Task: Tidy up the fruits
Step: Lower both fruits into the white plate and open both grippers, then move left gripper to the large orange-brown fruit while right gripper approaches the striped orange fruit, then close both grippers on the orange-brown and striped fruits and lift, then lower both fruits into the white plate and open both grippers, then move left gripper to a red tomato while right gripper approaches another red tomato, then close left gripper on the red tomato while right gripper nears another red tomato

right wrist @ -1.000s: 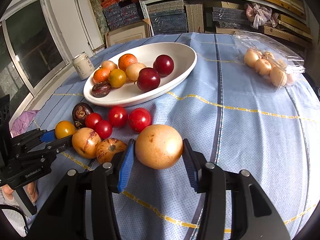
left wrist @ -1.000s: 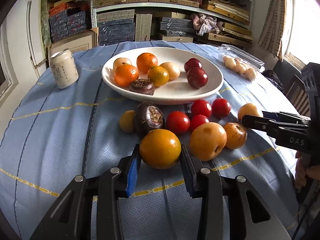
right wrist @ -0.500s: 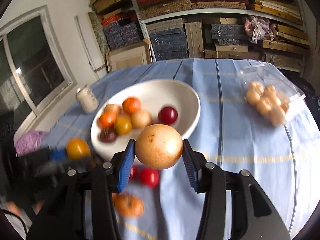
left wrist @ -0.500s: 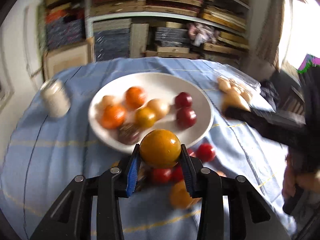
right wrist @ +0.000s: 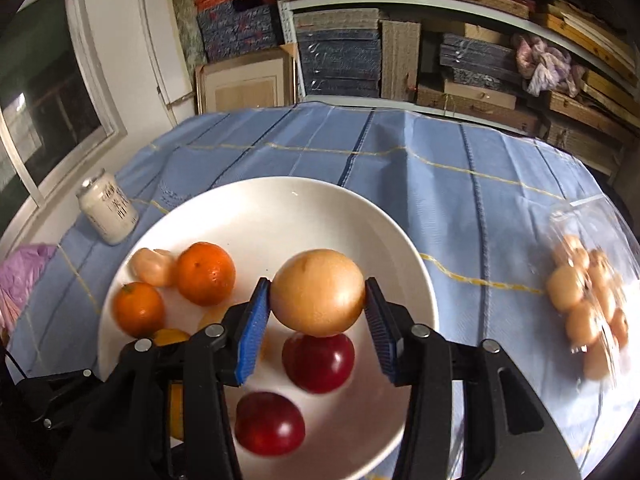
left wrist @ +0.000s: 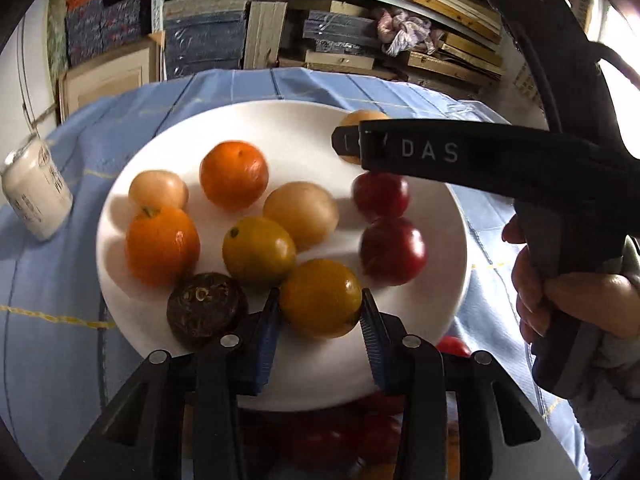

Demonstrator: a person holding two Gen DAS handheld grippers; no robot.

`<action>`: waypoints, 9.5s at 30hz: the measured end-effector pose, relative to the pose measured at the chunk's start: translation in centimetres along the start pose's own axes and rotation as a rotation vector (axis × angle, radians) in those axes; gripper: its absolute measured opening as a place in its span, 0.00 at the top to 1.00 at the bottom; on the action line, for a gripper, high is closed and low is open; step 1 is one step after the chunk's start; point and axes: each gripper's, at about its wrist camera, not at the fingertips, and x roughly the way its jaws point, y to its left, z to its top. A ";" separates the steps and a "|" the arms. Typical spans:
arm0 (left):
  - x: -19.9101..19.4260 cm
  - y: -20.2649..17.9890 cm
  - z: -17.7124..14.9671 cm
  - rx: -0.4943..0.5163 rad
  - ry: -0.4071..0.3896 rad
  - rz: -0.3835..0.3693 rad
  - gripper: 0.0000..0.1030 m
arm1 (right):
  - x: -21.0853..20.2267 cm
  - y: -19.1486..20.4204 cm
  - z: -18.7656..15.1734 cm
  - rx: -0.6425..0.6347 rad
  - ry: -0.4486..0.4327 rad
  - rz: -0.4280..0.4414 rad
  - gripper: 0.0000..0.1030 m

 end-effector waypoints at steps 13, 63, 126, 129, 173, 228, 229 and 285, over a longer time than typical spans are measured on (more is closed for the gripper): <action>-7.4 1.0 -2.2 -0.005 -0.122 0.110 0.44 | -13.7 -0.9 -5.4 0.112 -0.213 0.054 0.25; -9.3 -2.2 -10.2 0.138 -0.201 0.102 0.17 | -13.7 1.7 -17.0 0.005 -0.066 0.055 0.31; -8.6 0.6 -10.2 -0.020 -0.134 0.024 0.58 | -10.5 4.2 -17.6 -0.021 0.038 0.177 0.61; -8.6 0.6 -10.2 -0.018 -0.137 0.025 0.58 | -10.7 3.6 -17.5 -0.008 0.030 0.173 0.61; -5.0 3.0 8.8 -0.120 -0.117 0.006 0.44 | -9.0 -0.5 -7.4 -0.048 -0.137 0.041 0.45; -7.9 -2.0 -7.6 0.148 -0.239 -0.010 0.29 | -13.0 0.4 -17.2 0.101 -0.089 0.085 0.31; -7.4 -1.7 -7.3 0.131 -0.219 -0.028 0.29 | -13.0 0.3 -17.3 0.107 -0.087 0.086 0.31; -5.2 -1.4 -7.5 0.073 -0.087 -0.071 0.70 | -13.5 2.1 -18.2 -0.075 0.034 0.107 0.47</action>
